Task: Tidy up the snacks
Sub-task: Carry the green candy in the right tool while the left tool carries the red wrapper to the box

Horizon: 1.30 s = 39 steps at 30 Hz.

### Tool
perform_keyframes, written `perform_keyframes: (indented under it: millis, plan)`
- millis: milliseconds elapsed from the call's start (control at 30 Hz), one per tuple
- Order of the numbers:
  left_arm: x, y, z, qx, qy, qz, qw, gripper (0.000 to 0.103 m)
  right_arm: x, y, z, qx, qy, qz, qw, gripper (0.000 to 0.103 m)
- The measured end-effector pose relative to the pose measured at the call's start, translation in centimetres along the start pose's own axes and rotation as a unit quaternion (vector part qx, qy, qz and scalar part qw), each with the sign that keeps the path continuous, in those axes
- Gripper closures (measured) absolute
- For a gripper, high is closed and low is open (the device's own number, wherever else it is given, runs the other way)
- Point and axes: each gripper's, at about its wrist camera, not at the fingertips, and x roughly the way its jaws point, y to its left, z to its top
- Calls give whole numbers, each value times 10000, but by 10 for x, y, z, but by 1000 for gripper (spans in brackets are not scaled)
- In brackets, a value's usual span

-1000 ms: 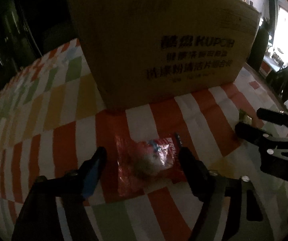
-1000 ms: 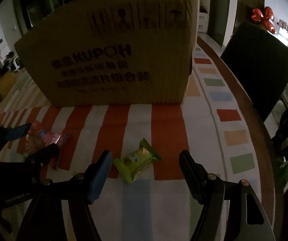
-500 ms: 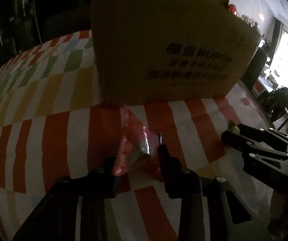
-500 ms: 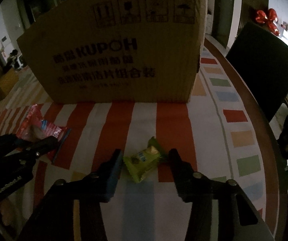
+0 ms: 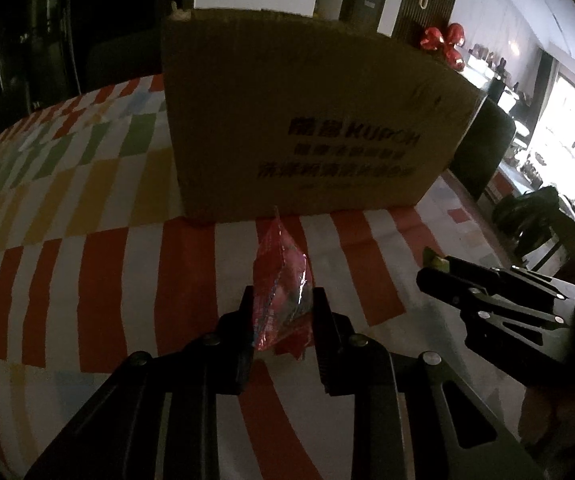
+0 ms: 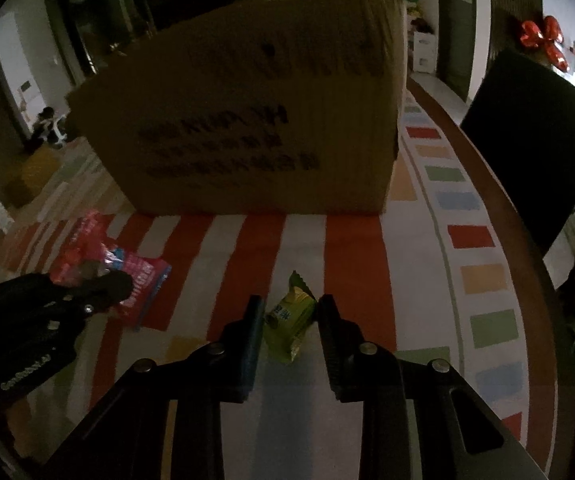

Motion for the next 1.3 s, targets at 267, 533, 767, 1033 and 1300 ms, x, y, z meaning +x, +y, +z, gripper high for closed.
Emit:
perform_keyframes:
  millis: [267, 533, 767, 1033, 1300]
  plan:
    - [-33, -10, 10, 58, -356, -9, 9993, 77, -38, 8, 8, -189, -412, 142, 9989, 74]
    - [-69, -24, 34, 153, -827, 21, 9965, 77, -77, 10, 30, -289, -935, 234, 9949, 74]
    - [-90, -31, 61, 284, -1167, 117, 9927, 77, -102, 8, 56, -333, -1365, 259, 9897, 74]
    - [-98, -28, 93, 271, -1354, 186, 9902, 77, -115, 10, 88, -496, -1628, 212, 9852, 74]
    - [-88, -22, 127, 284, -1346, 265, 9901, 77, -107, 14, 115, -546, -1610, 205, 9852, 74]
